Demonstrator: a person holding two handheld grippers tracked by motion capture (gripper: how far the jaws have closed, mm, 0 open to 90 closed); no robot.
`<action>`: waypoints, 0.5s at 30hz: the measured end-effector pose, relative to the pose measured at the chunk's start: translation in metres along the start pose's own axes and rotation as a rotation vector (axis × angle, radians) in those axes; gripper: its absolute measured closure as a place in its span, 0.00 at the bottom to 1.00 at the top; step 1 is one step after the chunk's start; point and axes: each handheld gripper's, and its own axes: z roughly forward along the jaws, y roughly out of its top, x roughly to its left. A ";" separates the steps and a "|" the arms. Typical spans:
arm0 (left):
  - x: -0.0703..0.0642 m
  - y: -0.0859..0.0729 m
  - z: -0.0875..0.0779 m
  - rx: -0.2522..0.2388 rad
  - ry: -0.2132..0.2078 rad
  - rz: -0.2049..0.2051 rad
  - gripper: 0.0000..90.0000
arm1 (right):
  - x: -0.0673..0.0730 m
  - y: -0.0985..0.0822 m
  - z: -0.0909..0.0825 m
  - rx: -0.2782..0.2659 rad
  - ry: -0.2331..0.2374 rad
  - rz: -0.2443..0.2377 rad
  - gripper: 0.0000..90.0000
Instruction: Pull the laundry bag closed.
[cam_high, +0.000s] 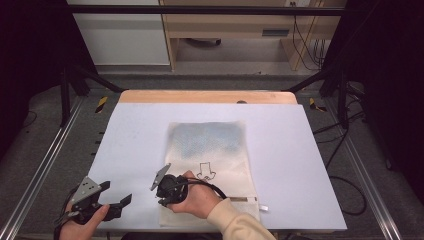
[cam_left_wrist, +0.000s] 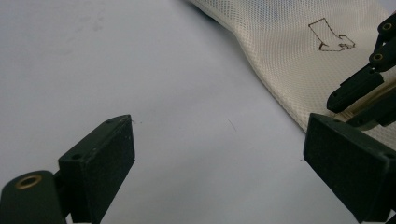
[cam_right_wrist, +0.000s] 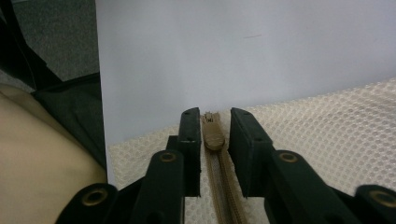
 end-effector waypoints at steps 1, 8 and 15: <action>-0.001 0.001 0.001 0.002 -0.007 0.004 0.10 | -0.001 0.000 0.000 0.002 0.007 0.003 0.85; -0.010 0.000 0.006 0.023 -0.053 0.000 0.10 | 0.000 0.000 0.004 0.038 0.014 -0.014 0.91; -0.021 0.002 0.012 0.077 -0.112 0.038 0.12 | 0.000 0.001 -0.003 0.009 0.022 -0.011 0.91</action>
